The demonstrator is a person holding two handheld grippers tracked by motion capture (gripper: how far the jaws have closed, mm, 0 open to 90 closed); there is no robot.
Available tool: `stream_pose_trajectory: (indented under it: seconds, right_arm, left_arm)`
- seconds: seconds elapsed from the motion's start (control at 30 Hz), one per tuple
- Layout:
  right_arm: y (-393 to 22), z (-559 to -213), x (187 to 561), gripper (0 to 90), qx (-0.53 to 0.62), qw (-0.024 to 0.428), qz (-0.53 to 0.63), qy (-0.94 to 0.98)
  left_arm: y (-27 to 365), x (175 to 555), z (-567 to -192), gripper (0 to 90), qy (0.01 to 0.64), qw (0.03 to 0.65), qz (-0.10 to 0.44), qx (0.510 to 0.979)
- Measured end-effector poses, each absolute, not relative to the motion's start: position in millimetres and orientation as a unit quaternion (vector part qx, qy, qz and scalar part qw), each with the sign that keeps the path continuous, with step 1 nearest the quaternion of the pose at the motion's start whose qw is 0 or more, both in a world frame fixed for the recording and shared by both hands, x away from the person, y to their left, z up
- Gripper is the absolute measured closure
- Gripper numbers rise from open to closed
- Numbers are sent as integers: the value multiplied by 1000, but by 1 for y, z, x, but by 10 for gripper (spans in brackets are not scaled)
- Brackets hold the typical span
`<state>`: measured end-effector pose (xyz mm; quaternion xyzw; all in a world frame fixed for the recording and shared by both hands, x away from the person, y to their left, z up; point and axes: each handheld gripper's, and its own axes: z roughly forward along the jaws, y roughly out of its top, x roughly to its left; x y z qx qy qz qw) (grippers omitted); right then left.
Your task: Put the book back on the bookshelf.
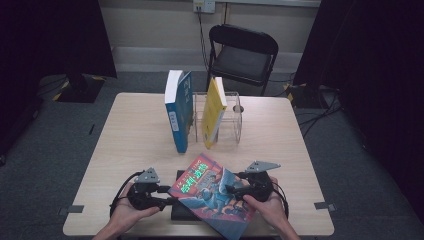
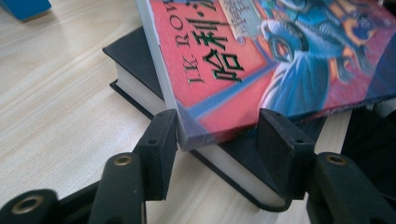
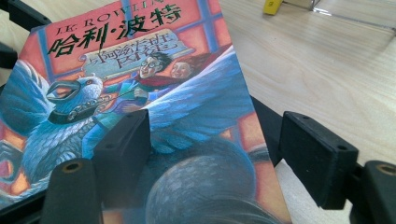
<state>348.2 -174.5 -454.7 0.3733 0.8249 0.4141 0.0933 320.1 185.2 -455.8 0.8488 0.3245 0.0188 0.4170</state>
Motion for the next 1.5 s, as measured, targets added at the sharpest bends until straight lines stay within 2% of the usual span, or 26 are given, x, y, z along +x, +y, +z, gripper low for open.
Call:
stream_pose_trajectory:
  seconds: [0.1, 0.2, 0.53, 0.6, 0.83, 1.13, 1.33, 1.43, 1.47, 1.5]
  right_arm:
    - [-174, -455, 348, 254, 374, 94, 414, 825]
    - [-174, -453, 348, 307, 368, 83, 410, 830]
    - [-171, -444, 343, 298, 372, 75, 370, 848]
    - [-168, -442, 340, 296, 366, 87, 360, 854]
    - [-176, -444, 335, 293, 379, 75, 370, 845]
    - [-174, -445, 324, 280, 385, 110, 373, 837]
    - [-177, -444, 316, 283, 383, 102, 374, 838]
    - [-181, -444, 319, 349, 388, 99, 381, 834]
    - [-183, -445, 321, 369, 387, 98, 387, 831]
    - [-185, -445, 324, 396, 388, 96, 392, 828]
  left_arm:
    - [185, 321, -456, 480, 318, 417, 20, 851]
    - [185, 322, -458, 470, 330, 420, 12, 846]
    - [182, 340, -460, 438, 357, 424, 42, 831]
    - [179, 343, -458, 438, 355, 418, 55, 834]
    - [176, 360, -461, 447, 361, 427, 55, 827]
    - [168, 382, -462, 442, 374, 426, 62, 821]
    - [164, 392, -467, 454, 392, 417, 61, 817]
    - [161, 387, -464, 494, 383, 411, 63, 825]
    - [159, 384, -462, 553, 383, 406, 63, 827]
    - [159, 382, -461, 540, 380, 402, 69, 830]
